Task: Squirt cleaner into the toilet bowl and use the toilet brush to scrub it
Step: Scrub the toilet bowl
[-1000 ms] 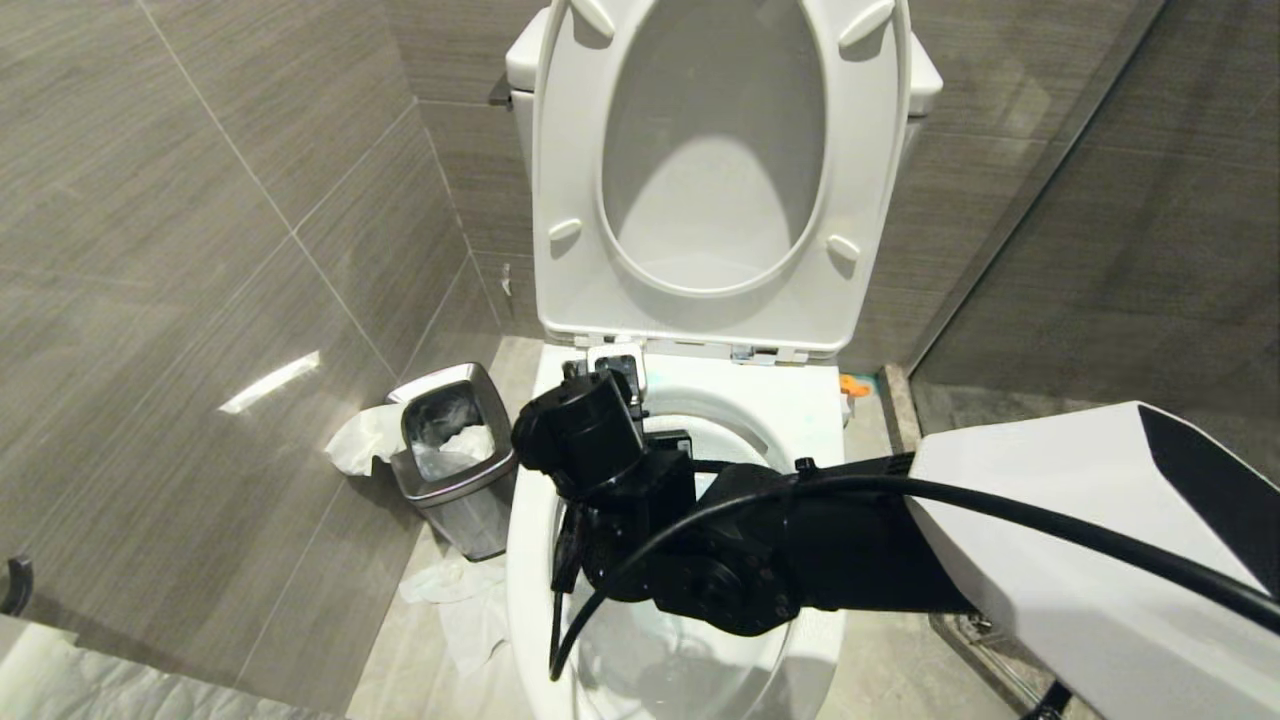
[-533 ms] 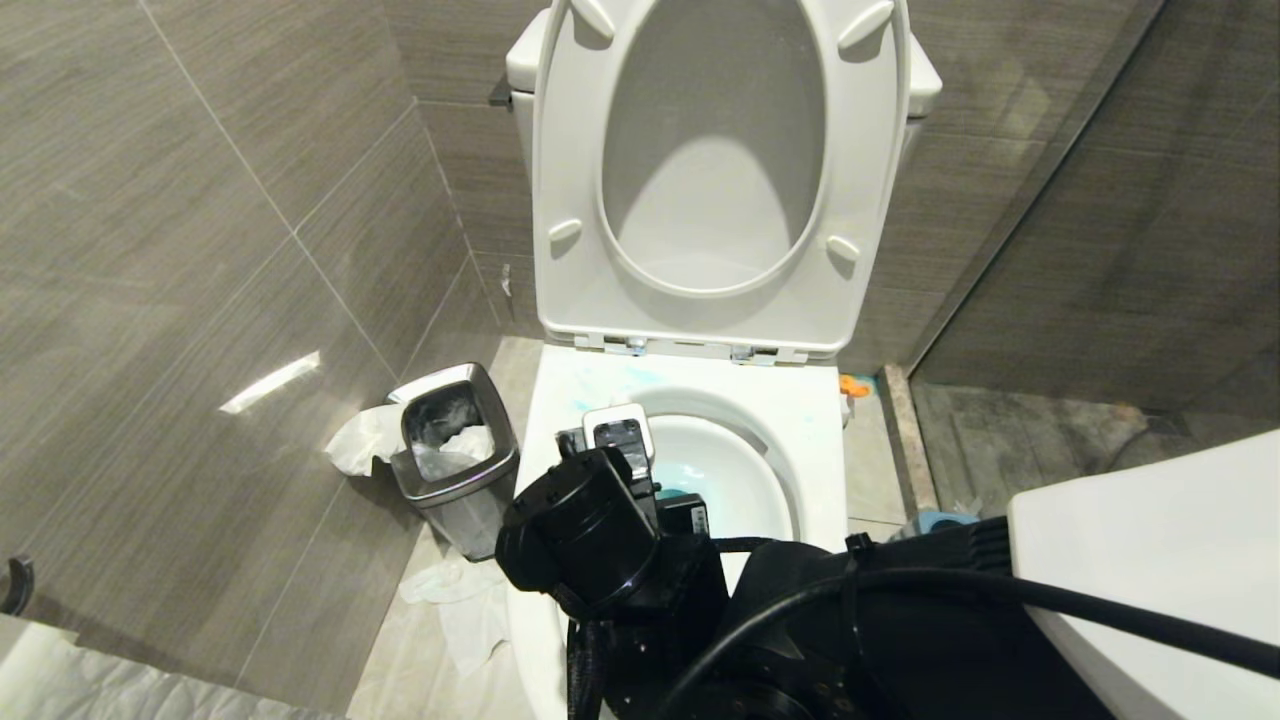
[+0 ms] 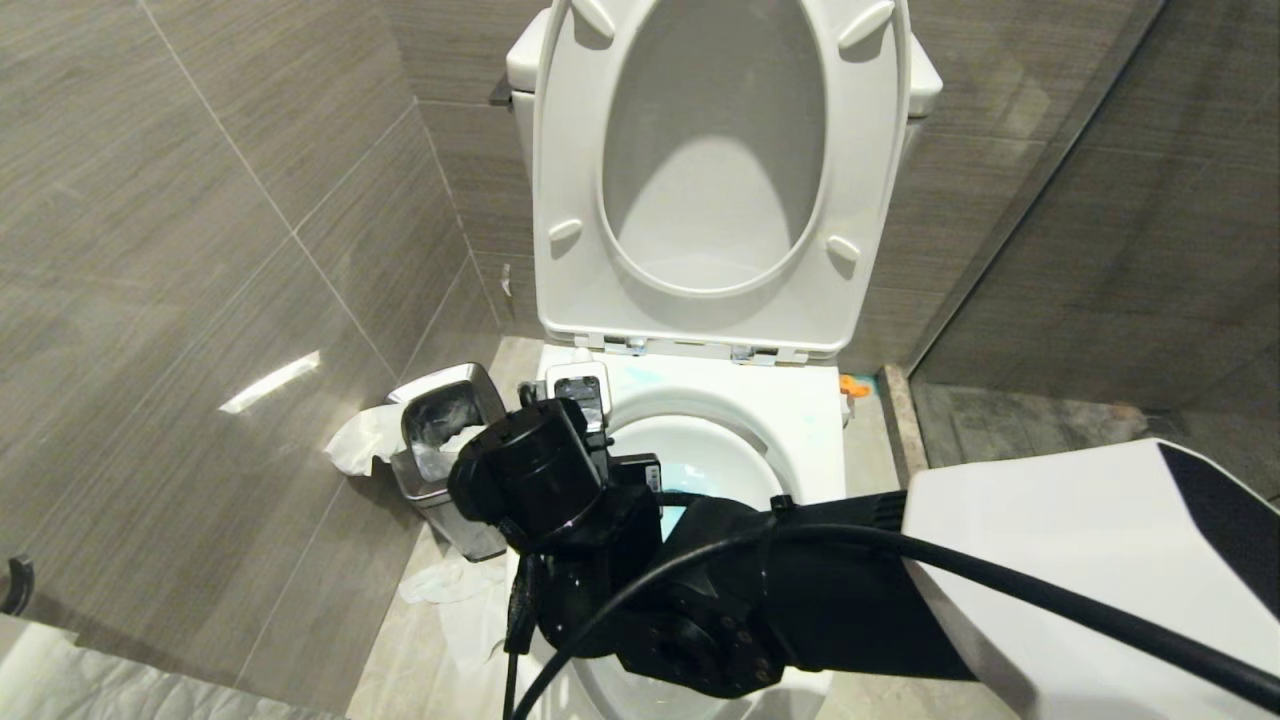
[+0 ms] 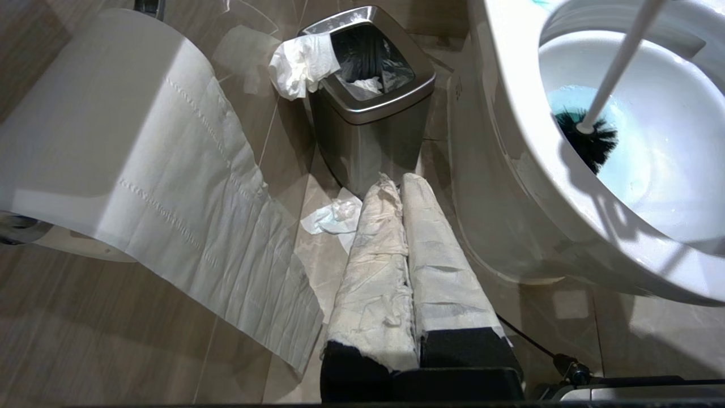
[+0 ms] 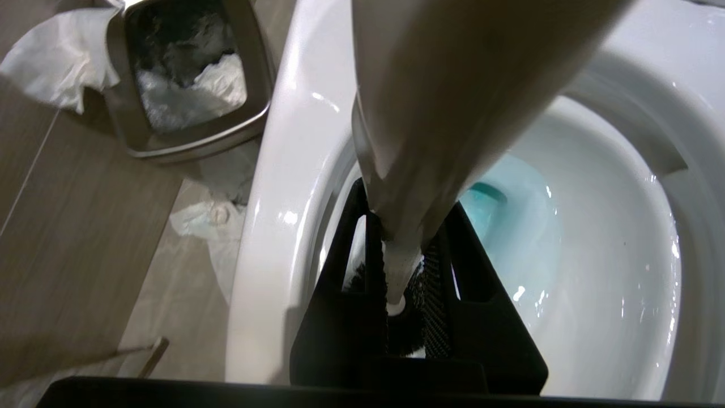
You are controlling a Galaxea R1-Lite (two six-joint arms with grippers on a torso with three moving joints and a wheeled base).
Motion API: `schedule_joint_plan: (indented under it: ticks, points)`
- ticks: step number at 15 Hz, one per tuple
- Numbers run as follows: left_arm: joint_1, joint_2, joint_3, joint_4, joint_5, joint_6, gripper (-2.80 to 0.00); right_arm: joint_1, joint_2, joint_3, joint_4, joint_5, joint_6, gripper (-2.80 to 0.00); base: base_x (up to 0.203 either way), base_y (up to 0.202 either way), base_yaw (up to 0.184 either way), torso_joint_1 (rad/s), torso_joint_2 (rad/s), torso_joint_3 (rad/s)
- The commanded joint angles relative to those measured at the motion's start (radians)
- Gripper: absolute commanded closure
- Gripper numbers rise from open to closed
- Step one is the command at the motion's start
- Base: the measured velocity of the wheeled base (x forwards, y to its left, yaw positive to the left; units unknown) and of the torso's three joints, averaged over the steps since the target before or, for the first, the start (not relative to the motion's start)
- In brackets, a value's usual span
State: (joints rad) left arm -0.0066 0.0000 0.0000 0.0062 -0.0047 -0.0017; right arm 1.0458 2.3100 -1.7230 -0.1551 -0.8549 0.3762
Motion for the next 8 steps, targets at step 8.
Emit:
schedule_joint_plan:
  ticks: [8]
  points:
    - [0.0, 0.002, 0.002, 0.001, 0.0, 0.0, 0.0, -0.206, 0.09, -0.25, 0.016, 0.005, -0.116, 0.0, 0.0, 0.0, 0.0, 0.0, 0.0, 0.0]
